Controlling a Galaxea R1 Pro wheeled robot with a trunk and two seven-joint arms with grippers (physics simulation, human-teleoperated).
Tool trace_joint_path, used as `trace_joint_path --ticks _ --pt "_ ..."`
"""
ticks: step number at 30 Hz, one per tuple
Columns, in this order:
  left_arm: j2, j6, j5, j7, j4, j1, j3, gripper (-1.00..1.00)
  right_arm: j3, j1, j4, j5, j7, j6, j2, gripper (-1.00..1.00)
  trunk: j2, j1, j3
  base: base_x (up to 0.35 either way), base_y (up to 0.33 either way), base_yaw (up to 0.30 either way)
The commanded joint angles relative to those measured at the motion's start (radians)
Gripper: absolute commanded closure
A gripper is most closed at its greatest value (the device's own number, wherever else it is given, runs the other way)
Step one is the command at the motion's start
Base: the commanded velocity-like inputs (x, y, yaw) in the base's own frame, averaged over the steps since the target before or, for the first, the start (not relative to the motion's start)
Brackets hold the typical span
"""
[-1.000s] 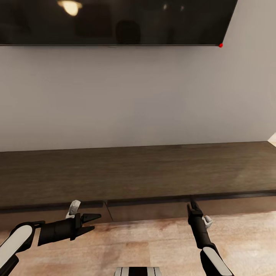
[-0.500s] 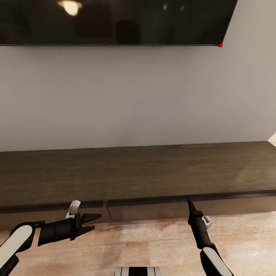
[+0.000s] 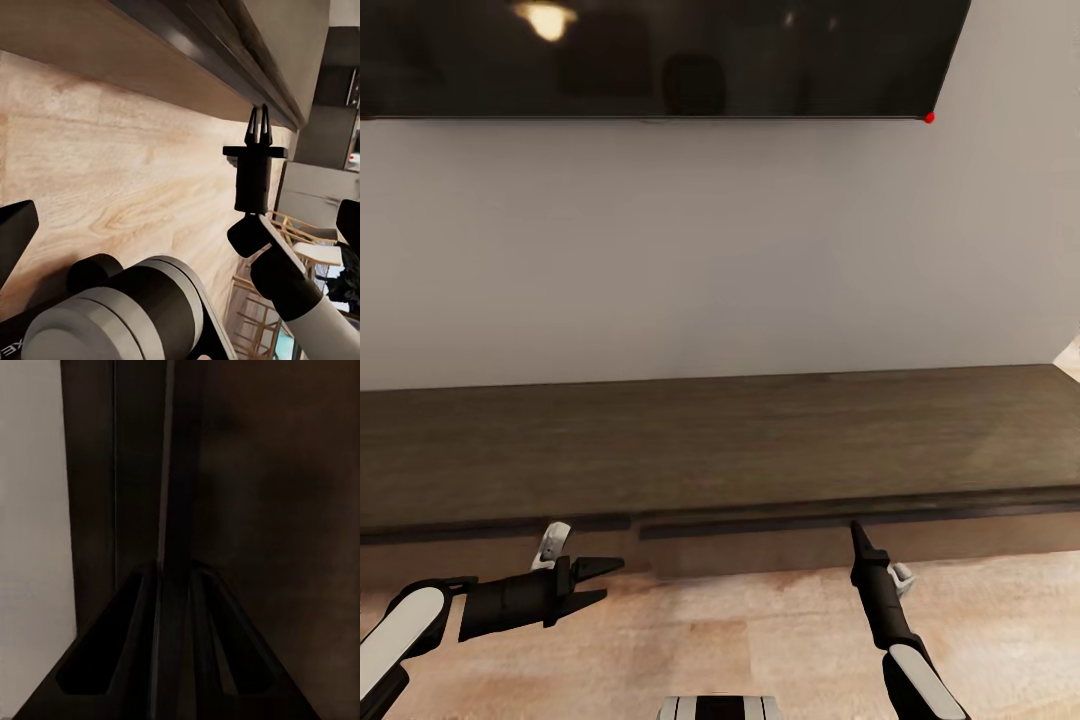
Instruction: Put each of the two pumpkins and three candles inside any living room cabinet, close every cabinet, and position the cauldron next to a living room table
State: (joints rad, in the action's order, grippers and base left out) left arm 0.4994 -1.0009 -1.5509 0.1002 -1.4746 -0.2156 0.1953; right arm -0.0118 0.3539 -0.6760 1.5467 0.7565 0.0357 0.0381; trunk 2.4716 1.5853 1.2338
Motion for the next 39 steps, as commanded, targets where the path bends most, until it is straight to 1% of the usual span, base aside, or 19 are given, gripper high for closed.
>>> trace_joint_path --ticks 1,11,25,31,39 --pt "0.001 -0.001 0.009 0.01 0.0 -0.001 0.001 -1.0 0.004 0.0 0.0 0.004 0.01 0.001 0.0 1.0 0.0 -0.001 0.001 -0.119 0.0 0.0" --pt "0.001 -0.001 0.009 0.01 0.0 -0.001 0.001 -1.0 0.004 0.0 0.0 0.004 0.01 0.001 0.0 1.0 0.0 -0.001 0.001 -0.15 0.0 0.0" --pt "0.001 -0.001 0.009 0.011 0.0 -0.001 0.001 -1.0 0.004 0.0 0.0 0.004 0.01 0.001 0.0 1.0 0.0 -0.001 0.001 -0.309 0.0 0.0" --pt "0.001 -0.001 0.009 0.011 0.0 -0.001 0.001 -1.0 0.004 0.0 0.0 0.004 0.01 0.001 0.0 1.0 0.0 -0.001 0.001 -0.24 0.0 0.0" --pt "0.001 -0.001 0.009 0.01 0.0 -0.001 0.001 -1.0 0.004 0.0 0.0 0.004 0.01 0.001 0.0 1.0 0.0 -0.001 0.001 -0.059 0.0 0.0"
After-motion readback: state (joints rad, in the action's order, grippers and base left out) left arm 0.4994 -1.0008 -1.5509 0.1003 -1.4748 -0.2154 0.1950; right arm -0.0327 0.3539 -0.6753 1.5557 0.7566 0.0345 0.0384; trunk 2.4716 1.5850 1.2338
